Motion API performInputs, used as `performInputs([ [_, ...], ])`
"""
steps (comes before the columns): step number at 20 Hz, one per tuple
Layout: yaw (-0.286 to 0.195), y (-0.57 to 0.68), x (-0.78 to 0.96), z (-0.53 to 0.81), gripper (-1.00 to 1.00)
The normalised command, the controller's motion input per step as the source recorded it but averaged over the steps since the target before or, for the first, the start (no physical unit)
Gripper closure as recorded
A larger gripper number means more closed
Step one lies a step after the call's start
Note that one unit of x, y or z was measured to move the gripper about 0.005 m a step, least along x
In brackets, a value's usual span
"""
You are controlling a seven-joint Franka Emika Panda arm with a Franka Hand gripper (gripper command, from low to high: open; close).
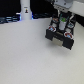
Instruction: Open the kcup holder, insert the kcup into the holder, and close the kcup holder
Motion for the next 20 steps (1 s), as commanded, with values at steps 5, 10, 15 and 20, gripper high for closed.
performInputs([
  [5,0.003,0.07,-0.06,0.14,1.0],
  [10,0.003,-0.05,-0.14,-0.1,1.0],
  [15,-0.008,-0.09,-0.04,-0.09,1.0],
  [20,-0.001,-0.07,-0.06,-0.18,1.0],
])
